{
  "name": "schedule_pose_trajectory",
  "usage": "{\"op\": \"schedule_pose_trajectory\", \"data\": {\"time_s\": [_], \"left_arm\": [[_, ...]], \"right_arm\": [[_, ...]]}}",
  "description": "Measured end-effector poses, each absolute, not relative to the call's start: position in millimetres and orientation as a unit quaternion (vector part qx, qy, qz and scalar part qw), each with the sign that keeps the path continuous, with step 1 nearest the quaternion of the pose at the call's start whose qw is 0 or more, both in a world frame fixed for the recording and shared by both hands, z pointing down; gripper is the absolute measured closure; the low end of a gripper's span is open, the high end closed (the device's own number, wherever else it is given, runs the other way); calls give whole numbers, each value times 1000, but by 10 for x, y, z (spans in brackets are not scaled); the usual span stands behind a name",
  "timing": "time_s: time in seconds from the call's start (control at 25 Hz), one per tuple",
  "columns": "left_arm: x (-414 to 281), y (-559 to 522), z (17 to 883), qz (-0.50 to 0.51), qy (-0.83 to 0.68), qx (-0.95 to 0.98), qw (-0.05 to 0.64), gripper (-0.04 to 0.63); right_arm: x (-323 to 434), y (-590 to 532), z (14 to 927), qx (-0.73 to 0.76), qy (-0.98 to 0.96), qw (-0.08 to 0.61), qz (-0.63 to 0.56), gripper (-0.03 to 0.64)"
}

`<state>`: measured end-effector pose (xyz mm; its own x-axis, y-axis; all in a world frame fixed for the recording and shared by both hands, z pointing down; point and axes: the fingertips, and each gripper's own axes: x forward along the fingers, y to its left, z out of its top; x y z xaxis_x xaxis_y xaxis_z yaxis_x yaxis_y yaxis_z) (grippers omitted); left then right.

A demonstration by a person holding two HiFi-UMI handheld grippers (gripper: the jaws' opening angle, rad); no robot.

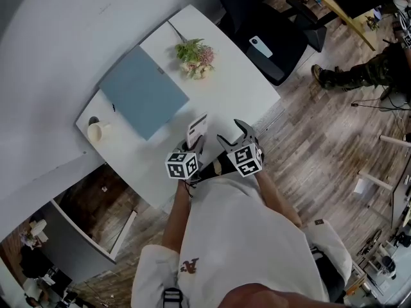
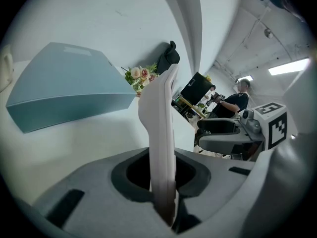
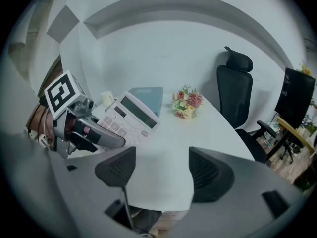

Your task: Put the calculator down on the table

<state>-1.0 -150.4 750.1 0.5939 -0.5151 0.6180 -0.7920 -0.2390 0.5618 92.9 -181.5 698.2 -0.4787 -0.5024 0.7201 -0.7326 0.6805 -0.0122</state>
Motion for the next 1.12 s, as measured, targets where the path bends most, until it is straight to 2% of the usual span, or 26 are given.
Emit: {"op": "schedule_pose_trajectory", "data": {"time_s": [1.12], "left_arm": [[41, -1501, 7709, 137, -407, 741, 517, 511]], "right_arm": [[893, -1773, 7112, 347, -846, 368, 169, 282]]}}
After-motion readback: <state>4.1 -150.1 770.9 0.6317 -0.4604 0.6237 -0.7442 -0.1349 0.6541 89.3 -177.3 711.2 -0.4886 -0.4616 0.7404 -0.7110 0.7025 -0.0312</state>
